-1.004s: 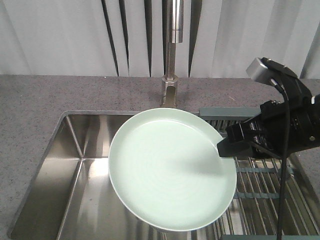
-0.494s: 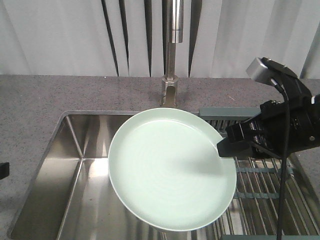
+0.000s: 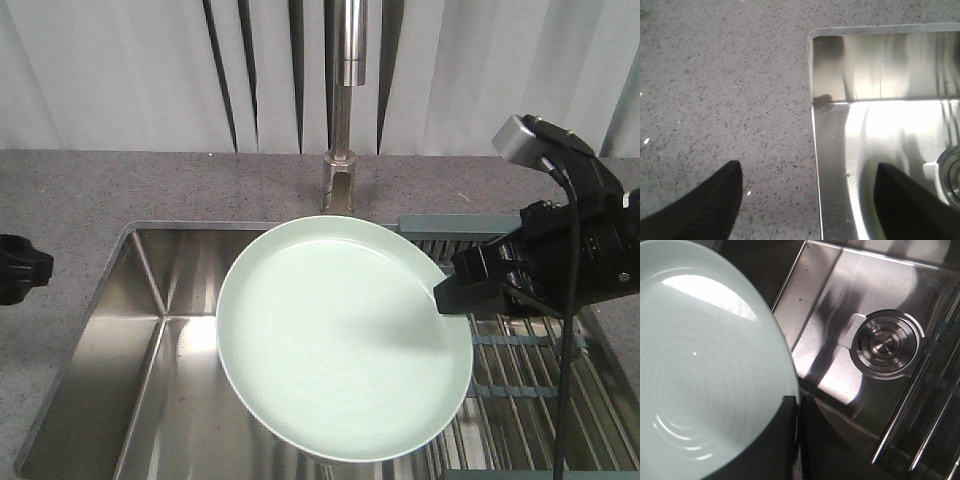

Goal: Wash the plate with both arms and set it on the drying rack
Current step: 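Raise the left gripper toward the plate above the sink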

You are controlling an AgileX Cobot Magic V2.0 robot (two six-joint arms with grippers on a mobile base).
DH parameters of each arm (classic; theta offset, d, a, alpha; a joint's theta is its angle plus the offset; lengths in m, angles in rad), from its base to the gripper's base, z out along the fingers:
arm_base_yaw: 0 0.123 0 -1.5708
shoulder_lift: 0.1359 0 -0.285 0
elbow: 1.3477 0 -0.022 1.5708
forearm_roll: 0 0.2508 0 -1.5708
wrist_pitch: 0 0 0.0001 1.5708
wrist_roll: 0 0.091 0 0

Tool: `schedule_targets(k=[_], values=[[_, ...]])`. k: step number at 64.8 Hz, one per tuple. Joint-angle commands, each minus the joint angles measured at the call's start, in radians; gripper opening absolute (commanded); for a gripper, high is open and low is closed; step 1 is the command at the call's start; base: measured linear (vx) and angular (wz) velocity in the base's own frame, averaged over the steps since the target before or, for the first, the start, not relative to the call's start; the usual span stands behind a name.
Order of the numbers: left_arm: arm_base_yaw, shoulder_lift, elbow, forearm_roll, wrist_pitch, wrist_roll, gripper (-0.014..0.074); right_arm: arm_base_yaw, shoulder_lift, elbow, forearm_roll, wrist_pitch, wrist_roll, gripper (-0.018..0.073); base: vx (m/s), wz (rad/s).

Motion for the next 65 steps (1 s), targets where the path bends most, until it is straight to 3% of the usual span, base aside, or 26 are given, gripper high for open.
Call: schedule_targets(k=[1, 24, 31, 52, 59, 65], values=[[-0.007, 0.03, -0.079, -0.119, -0.021, 0.131, 0.0562, -0.001, -0.027, -0.022, 0.047, -0.025, -0.008, -0.0008, 0.0, 0.0], [-0.007, 0.218, -0.26, -0.714, 0.075, 0.784, 0.0562, -0.001, -0.027, -0.022, 0.047, -0.025, -0.008, -0.0008, 0.0, 0.0], [-0.007, 0.28, -0.314, -0.833, 0.121, 0.947, 0.0562, -0.001, -0.027, -0.022, 0.047, -0.025, -0.008, -0.0008, 0.0, 0.0], [-0.007, 0.472, -0.483, -0.899, 0.228, 1.224, 0.0562, -0.001, -0.027, -0.022, 0.047, -0.025, -0.008, -0.0008, 0.0, 0.0], [-0.007, 0.535, -0.536, -0.964, 0.275, 1.321, 0.0562, -0.001, -0.027, -0.022, 0.047, -0.025, -0.008, -0.0008, 0.0, 0.0], [-0.008, 0.585, -0.585, -1.027, 0.316, 1.34, 0.0562, -0.001, -0.027, -0.022, 0.047, -0.025, -0.008, -0.0008, 0.0, 0.0]])
